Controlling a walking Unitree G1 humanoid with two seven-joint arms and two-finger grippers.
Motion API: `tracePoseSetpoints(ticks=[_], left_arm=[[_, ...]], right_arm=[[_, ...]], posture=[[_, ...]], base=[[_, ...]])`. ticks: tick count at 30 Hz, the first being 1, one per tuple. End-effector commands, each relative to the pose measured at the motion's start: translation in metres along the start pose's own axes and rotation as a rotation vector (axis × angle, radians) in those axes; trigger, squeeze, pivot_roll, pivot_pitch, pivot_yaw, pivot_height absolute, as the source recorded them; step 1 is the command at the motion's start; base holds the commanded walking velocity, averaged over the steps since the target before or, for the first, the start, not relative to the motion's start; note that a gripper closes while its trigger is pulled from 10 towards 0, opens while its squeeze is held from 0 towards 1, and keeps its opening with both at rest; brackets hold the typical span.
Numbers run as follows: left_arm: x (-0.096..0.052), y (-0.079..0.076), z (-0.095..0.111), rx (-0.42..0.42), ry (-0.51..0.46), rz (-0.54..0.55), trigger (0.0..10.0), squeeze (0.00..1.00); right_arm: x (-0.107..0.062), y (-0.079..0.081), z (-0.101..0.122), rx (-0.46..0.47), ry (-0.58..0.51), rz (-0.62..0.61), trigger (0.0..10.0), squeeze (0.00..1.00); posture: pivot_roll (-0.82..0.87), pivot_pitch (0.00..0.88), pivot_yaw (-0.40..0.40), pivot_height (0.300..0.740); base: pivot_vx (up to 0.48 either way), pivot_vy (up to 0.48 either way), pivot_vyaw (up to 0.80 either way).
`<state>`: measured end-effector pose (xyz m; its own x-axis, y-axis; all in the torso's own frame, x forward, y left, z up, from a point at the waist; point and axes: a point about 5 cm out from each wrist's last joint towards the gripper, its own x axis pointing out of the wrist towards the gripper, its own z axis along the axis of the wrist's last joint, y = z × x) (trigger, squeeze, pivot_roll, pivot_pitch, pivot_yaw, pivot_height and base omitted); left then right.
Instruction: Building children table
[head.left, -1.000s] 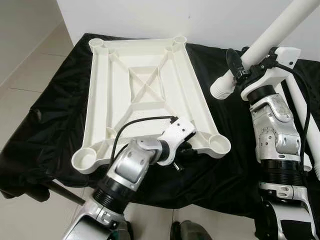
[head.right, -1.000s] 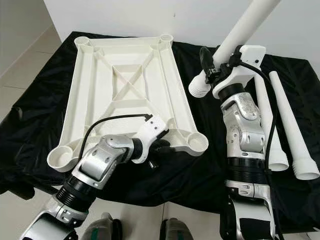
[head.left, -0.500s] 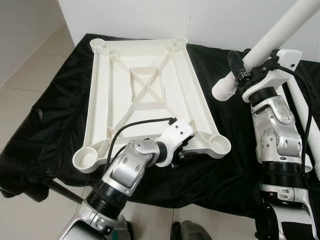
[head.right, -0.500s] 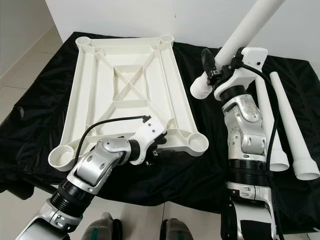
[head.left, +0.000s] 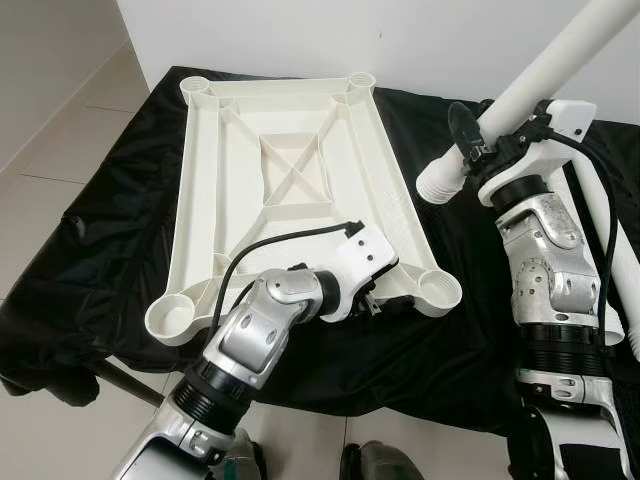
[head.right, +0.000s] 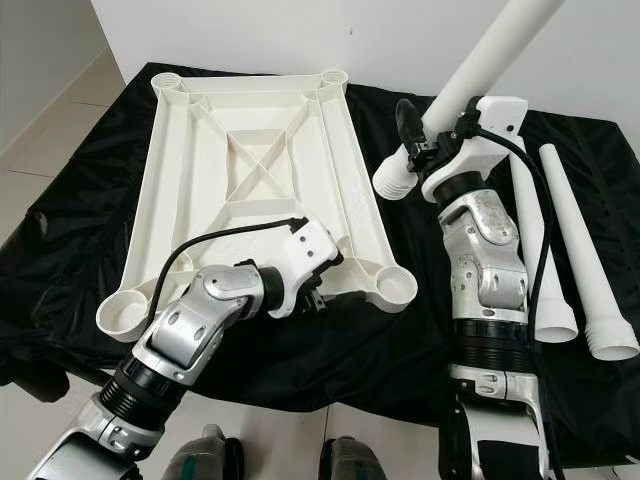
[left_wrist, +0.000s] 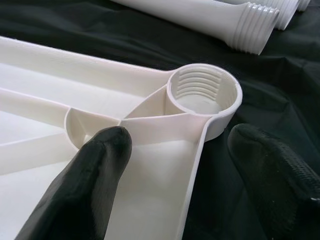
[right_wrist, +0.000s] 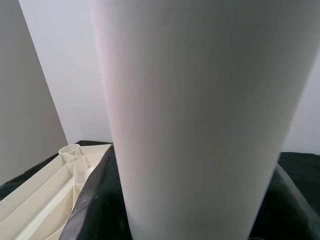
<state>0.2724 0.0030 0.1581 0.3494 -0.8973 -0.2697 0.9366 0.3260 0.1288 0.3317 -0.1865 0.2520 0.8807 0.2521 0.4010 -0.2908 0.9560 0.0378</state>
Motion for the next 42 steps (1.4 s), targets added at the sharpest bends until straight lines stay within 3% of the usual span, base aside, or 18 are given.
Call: tracePoseSetpoints(ticks=[1, 7, 15, 22, 23, 24, 25, 26, 30, 31, 32, 38, 39, 40, 41, 42], left_arm=[[0.001, 0.001, -0.005, 0.004, 0.006, 0.011, 10.0, 0.0], [0.003, -0.005, -0.019, 0.054, 0.041, 0.009, 10.0, 0.0], [0.012, -0.012, -0.043, 0.016, 0.136, 0.003, 10.0, 0.0], [0.014, -0.009, -0.047, 0.021, 0.155, 0.019, 10.0, 0.0], [0.014, -0.007, -0.047, 0.017, 0.152, 0.026, 5.1, 0.0], [0.014, -0.007, -0.047, 0.017, 0.152, 0.026, 5.1, 0.0], [0.014, -0.006, -0.047, 0.008, 0.153, 0.033, 3.1, 0.0], [0.014, -0.004, -0.046, 0.004, 0.149, 0.039, 0.0, 0.0], [0.013, -0.003, -0.046, 0.006, 0.145, 0.04, 0.0, 0.0], [0.013, -0.002, -0.045, 0.015, 0.15, 0.038, 2.7, 0.0], [0.013, -0.001, -0.045, 0.022, 0.154, 0.034, 10.0, 0.0], [0.012, -0.001, -0.044, 0.025, 0.15, 0.01, 9.9, 0.0], [0.012, -0.001, -0.043, 0.023, 0.143, 0.007, 0.0, 0.0], [0.011, 0.0, -0.043, 0.04, 0.144, 0.004, 2.5, 0.0], [0.011, 0.0, -0.043, 0.04, 0.144, 0.004, 2.5, 0.0], [0.011, 0.0, -0.043, 0.055, 0.15, 0.0, 10.0, 0.0]], right_arm=[[0.0, 0.005, 0.002, 0.0, -0.002, 0.019, 10.0, 0.0], [-0.003, 0.003, 0.002, -0.047, 0.023, 0.006, 10.0, 0.0], [-0.005, -0.001, 0.004, -0.081, 0.025, -0.006, 10.0, 0.0], [-0.005, -0.003, 0.007, -0.089, 0.025, -0.013, 10.0, 0.0], [-0.005, -0.003, 0.007, -0.09, 0.026, -0.014, 10.0, 0.0], [-0.005, -0.003, 0.007, -0.09, 0.026, -0.014, 10.0, 0.0], [-0.006, -0.004, 0.007, -0.093, 0.027, -0.015, 10.0, 0.0], [-0.006, -0.004, 0.007, -0.095, 0.028, -0.016, 10.0, 0.0], [-0.007, -0.004, 0.008, -0.096, 0.03, -0.016, 10.0, 0.0], [-0.008, -0.004, 0.007, -0.097, 0.032, -0.016, 10.0, 0.0], [-0.008, -0.004, 0.007, -0.099, 0.035, -0.015, 10.0, 0.0], [-0.01, -0.004, 0.006, -0.1, 0.042, -0.008, 10.0, 0.0], [-0.011, -0.004, 0.005, -0.099, 0.049, -0.003, 10.0, 0.0], [-0.013, -0.004, 0.003, -0.098, 0.061, 0.004, 10.0, 0.0], [-0.013, -0.004, 0.003, -0.098, 0.061, 0.004, 10.0, 0.0], [-0.015, -0.004, 0.002, -0.098, 0.073, 0.009, 10.0, 0.0]], posture=[[-0.03, 0.056, -0.027, 0.74], [-0.03, 0.053, -0.024, 0.74], [-0.05, 0.059, -0.021, 0.74], [-0.05, 0.064, -0.022, 0.74], [-0.05, 0.067, -0.022, 0.74], [-0.05, 0.067, -0.022, 0.74], [-0.05, 0.068, -0.022, 0.74], [-0.05, 0.068, -0.022, 0.74], [-0.05, 0.069, -0.021, 0.74], [-0.05, 0.07, -0.021, 0.74], [-0.05, 0.07, -0.021, 0.74], [-0.05, 0.07, -0.021, 0.74], [-0.05, 0.072, -0.019, 0.74], [-0.05, 0.073, -0.019, 0.74], [-0.05, 0.073, -0.019, 0.74], [-0.05, 0.073, -0.021, 0.74]], base=[[0.0, 0.0, 0.0], [0.0, 0.0, 0.0], [0.0, 0.0, 0.0], [0.0, 0.0, 0.0], [0.0, 0.0, 0.0], [0.0, 0.0, 0.0], [0.0, 0.0, 0.0], [0.0, 0.0, 0.0], [0.0, 0.0, 0.0], [0.0, 0.0, 0.0], [0.0, 0.0, 0.0], [0.0, 0.0, 0.0], [0.0, 0.0, 0.0], [0.0, 0.0, 0.0], [0.0, 0.0, 0.0], [0.0, 0.0, 0.0]])
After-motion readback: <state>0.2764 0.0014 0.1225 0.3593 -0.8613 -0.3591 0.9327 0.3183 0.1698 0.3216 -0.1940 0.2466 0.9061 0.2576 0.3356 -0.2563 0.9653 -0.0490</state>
